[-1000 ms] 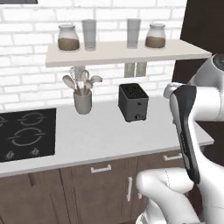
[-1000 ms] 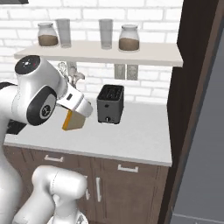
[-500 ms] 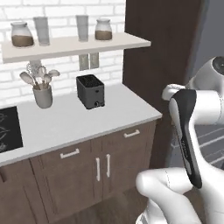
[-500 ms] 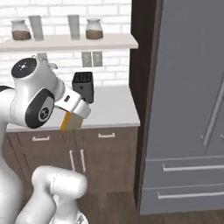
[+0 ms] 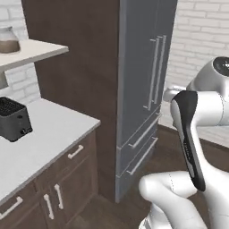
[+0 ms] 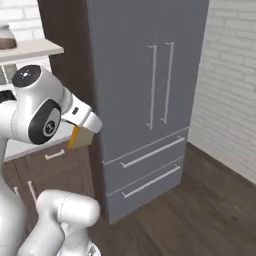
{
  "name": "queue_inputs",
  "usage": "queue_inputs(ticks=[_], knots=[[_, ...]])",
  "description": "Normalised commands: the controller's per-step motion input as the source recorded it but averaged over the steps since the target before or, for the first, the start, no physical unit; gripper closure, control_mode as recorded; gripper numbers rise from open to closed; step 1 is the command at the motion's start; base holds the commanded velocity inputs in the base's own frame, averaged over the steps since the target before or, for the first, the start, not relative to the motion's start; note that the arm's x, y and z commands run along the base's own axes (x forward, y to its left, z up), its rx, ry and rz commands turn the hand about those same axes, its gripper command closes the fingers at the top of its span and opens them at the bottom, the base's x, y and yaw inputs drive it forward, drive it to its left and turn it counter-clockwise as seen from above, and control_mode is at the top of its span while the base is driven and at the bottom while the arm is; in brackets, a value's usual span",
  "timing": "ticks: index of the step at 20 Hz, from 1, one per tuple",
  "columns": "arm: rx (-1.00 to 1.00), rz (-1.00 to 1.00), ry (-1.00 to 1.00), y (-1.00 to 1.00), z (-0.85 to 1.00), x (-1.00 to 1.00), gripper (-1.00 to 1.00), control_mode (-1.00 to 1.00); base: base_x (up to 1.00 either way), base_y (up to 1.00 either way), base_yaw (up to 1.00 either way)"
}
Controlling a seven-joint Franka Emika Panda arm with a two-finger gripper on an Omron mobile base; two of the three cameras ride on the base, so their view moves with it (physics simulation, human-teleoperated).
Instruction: Start the toaster. Once the lever pops up, take the bread to the plate on the dining counter.
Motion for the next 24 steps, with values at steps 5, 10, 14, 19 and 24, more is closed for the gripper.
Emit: queue_inputs(ticks=[5,10,14,19,24], knots=[[0.0,0.0,0.0,0.0,0.0,0.0,1.0,1.0,0.17,-0.16,-0.76],[0.0,0.0,0.0,0.0,0.0,0.0,1.0,1.0,0.79,-0.13,-0.56],[0.0,0.0,0.0,0.0,0.0,0.0,1.0,1.0,1.0,-0.09,-0.45],[0.0,0.0,0.0,0.0,0.0,0.0,1.0,1.0,1.0,-0.07,-0.42],[0.0,0.0,0.0,0.0,0.0,0.0,1.0,1.0,0.99,-0.09,-0.46]])
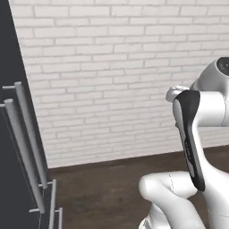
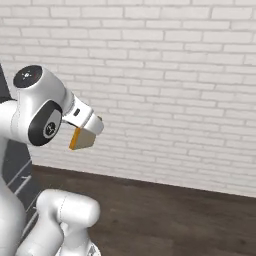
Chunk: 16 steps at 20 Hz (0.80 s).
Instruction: Start the toaster. Once the lever pops up, take the bread to the plate on the dining counter.
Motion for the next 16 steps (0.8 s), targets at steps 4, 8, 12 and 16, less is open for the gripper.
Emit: queue_inputs(ticks=[4,8,12,16], knots=[[0.0,0.0,0.0,0.0,0.0,0.0,1.0,1.0,0.95,-0.15,-0.49],[0.0,0.0,0.0,0.0,0.0,0.0,1.0,1.0,0.83,-0.19,-0.53],[0.0,0.0,0.0,0.0,0.0,0.0,1.0,1.0,0.7,-0.2,-0.57],[0.0,0.0,0.0,0.0,0.0,0.0,1.0,1.0,0.62,-0.16,-0.6]])
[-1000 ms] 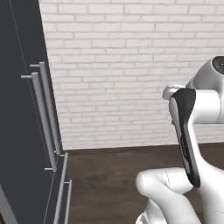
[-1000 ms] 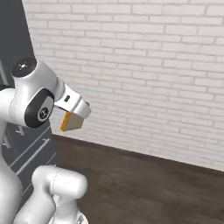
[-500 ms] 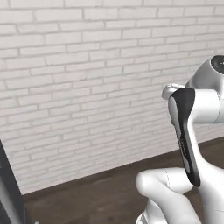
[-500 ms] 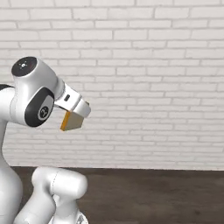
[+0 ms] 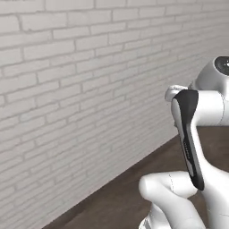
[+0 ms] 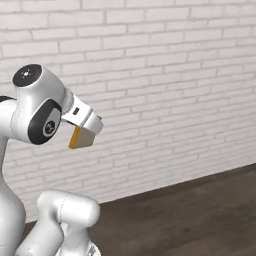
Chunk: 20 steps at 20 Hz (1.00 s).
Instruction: Start the toaster. Once the lever pops up, take the bread to the plate on the dining counter.
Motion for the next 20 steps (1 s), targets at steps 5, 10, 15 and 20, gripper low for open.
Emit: queue_inputs(ticks=[5,10,15,20], knots=[[0.0,0.0,0.0,0.0,0.0,0.0,1.0,1.0,0.56,-0.09,-0.63],[0.0,0.0,0.0,0.0,0.0,0.0,1.0,1.0,0.49,-0.03,-0.65],[0.0,0.0,0.0,0.0,0.0,0.0,1.0,1.0,0.51,0.0,-0.65],[0.0,0.0,0.0,0.0,0.0,0.0,1.0,1.0,0.65,0.0,-0.62]])
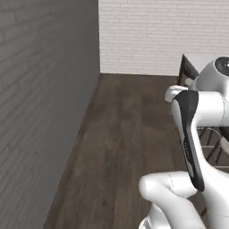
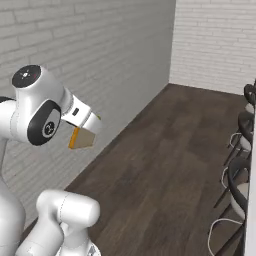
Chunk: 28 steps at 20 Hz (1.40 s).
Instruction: Start the toaster. Once the lever pops up, take the bread to the plate on the dining counter.
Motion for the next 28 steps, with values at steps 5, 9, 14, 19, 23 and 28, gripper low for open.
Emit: queue_inputs(ticks=[5,9,14,19,23,28], knots=[[0.0,0.0,0.0,0.0,0.0,0.0,1.0,1.0,0.79,0.05,-0.57],[0.0,0.0,0.0,0.0,0.0,0.0,1.0,1.0,0.76,0.23,-0.59],[0.0,0.0,0.0,0.0,0.0,0.0,1.0,1.0,0.76,0.4,-0.6],[0.0,0.0,0.0,0.0,0.0,0.0,1.0,1.0,0.61,0.44,-0.65],[0.0,0.0,0.0,0.0,0.0,0.0,1.0,1.0,0.51,0.5,-0.68],[0.0,0.0,0.0,0.0,0.0,0.0,1.0,1.0,0.48,0.55,-0.68]])
